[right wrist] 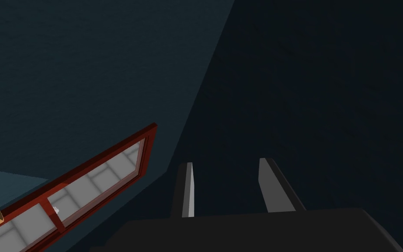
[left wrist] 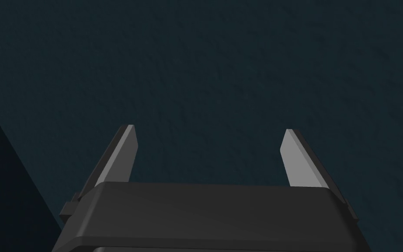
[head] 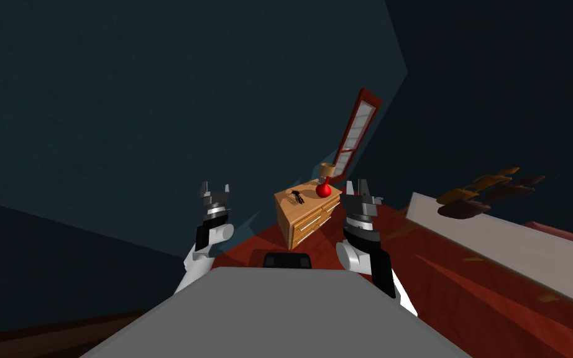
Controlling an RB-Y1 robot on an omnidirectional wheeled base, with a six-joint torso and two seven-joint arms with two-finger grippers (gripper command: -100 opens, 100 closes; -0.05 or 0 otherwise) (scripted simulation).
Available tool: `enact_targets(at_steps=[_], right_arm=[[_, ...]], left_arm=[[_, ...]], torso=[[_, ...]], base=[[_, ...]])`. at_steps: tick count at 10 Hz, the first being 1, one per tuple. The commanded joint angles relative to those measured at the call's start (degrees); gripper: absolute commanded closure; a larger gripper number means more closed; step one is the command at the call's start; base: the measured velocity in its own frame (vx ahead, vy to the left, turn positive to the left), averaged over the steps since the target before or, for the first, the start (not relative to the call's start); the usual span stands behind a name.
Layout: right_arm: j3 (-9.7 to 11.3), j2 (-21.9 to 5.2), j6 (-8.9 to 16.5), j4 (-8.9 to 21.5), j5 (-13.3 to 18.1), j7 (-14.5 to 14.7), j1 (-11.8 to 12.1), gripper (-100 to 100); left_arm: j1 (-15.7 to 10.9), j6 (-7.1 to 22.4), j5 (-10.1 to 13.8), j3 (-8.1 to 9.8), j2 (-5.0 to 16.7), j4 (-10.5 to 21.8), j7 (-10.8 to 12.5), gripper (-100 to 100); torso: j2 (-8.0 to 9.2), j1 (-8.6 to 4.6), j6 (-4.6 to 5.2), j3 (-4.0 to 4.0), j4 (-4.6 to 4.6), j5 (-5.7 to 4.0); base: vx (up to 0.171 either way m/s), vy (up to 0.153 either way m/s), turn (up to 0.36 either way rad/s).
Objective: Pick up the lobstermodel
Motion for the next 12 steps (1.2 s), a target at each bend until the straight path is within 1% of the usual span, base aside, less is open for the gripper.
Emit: enact_targets(at_steps=[1, 2, 3, 4, 5, 6, 7, 8, 9, 10, 11, 12], right_arm=[[0.0, 0.0, 0.0, 0.0, 0.0, 0.0, 0.0, 0], [0.0, 0.0, 0.0, 0.0, 0.0, 0.0, 0.0, 0], [0.01, 0.0, 0.0, 0.0, 0.0, 0.0, -0.01, 0], [0.0, 0.0, 0.0, 0.0, 0.0, 0.0, -0.01, 0], [0.0, 0.0, 0.0, 0.0, 0.0, 0.0, -0.01, 0], [0.0, 0.0, 0.0, 0.0, 0.0, 0.0, 0.0, 0], [0.0, 0.0, 0.0, 0.0, 0.0, 0.0, -0.01, 0], [0.01, 0.0, 0.0, 0.0, 0.0, 0.0, 0.0, 0], [0.01, 0.01, 0.0, 0.0, 0.0, 0.0, -0.01, 0], [0.01, 0.01, 0.0, 0.0, 0.0, 0.0, -0.01, 0], [0.01, 0.0, 0.0, 0.0, 0.0, 0.0, -0.01, 0], [0.01, 0.0, 0.0, 0.0, 0.0, 0.0, -0.01, 0]], left_arm=[[-2.21, -0.33, 2.86, 1.81, 0.13, 2.86, 1.74, -100], [-2.21, -0.33, 3.32, 1.81, 0.13, 4.04, 1.74, -100], [-3.8, -0.48, 5.39, 2.99, 0.28, 6.04, 2.79, -100], [-3.8, -0.48, 5.39, 2.99, 0.28, 6.71, 2.79, -100], [-5.49, -0.49, 7.45, 4.16, 0.39, 8.76, 3.75, -100], [-5.49, -0.49, 7.45, 4.16, 0.39, 9.49, 3.75, -100], [-7.26, -0.35, 9.5, 5.33, 0.48, 12.11, 4.61, -100], [-9.08, -0.07, 11.2, 6.52, 0.56, 13.97, 5.35, -100], [-9.08, -0.07, 11.52, 6.52, 0.56, 15.21, 5.35, -100], [-9.08, -0.07, 11.52, 6.52, 0.56, 15.25, 5.35, -100], [-10.92, 0.38, 13.5, 7.7, 0.6, 17.53, 5.96, -100], [-12.77, 1.0, 15.38, 8.85, 0.61, 19.63, 6.44, -100]], torso=[[0.0, 0.0, 0.0, 0.0, 0.0, 0.0], [0.03, -0.15, 0.02, 0.01, 0.01, -0.03], [0.06, -0.12, 0.03, 0.03, 0.01, -0.04], [0.1, -0.11, 0.02, 0.06, 0.02, -0.03], [0.08, -0.05, 0.02, 0.05, 0.02, -0.02], [0.02, -0.09, 0.02, 0.02, 0.01, -0.02], [-0.02, -0.08, 0.03, -0.01, 0.0, -0.03], [0.01, -0.18, 0.02, 0.0, 0.0, -0.04], [0.1, -0.45, 0.03, 0.05, 0.02, -0.1], [0.12, -0.41, 0.04, 0.07, 0.03, -0.11], [0.04, -0.14, 0.03, 0.03, 0.01, -0.06], [0.0, -0.22, 0.03, 0.0, 0.0, -0.05]], base=[[-0.034, -0.121, 0.158], [-0.039, -0.098, 0.037], [-0.054, -0.096, 0.061], [-0.039, -0.077, 0.045], [-0.024, -0.094, 0.078], [-0.016, -0.089, 0.039], [-0.029, -0.119, 0.06], [-0.061, -0.2, 0.082], [-0.06, -0.174, 0.037], [-0.025, -0.086, -0.001], [-0.023, -0.125, 0.033], [-0.075, -0.232, 0.065]])
